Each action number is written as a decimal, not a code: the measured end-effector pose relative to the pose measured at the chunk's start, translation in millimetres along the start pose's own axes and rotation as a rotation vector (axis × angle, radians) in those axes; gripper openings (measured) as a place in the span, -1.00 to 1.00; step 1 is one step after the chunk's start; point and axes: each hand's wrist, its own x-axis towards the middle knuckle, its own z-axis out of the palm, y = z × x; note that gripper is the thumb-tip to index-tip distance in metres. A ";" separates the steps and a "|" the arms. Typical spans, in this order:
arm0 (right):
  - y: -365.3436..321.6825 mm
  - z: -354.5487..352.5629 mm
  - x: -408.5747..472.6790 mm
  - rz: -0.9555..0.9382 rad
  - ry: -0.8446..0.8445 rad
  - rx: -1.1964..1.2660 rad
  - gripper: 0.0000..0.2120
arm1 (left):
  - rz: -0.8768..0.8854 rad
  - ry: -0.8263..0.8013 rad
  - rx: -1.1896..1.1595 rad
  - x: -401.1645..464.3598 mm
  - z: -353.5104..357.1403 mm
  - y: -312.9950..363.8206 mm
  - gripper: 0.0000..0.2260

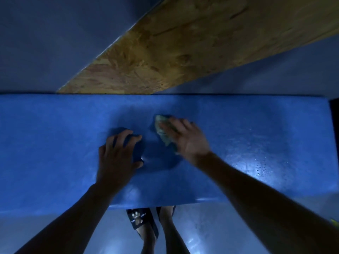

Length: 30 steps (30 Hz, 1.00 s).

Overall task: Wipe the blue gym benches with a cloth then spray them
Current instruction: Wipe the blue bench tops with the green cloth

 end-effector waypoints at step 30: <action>18.5 -1.0 23.8 0.923 0.183 0.147 -0.32 | -0.020 0.003 0.008 -0.8 1.2 -0.3 -0.25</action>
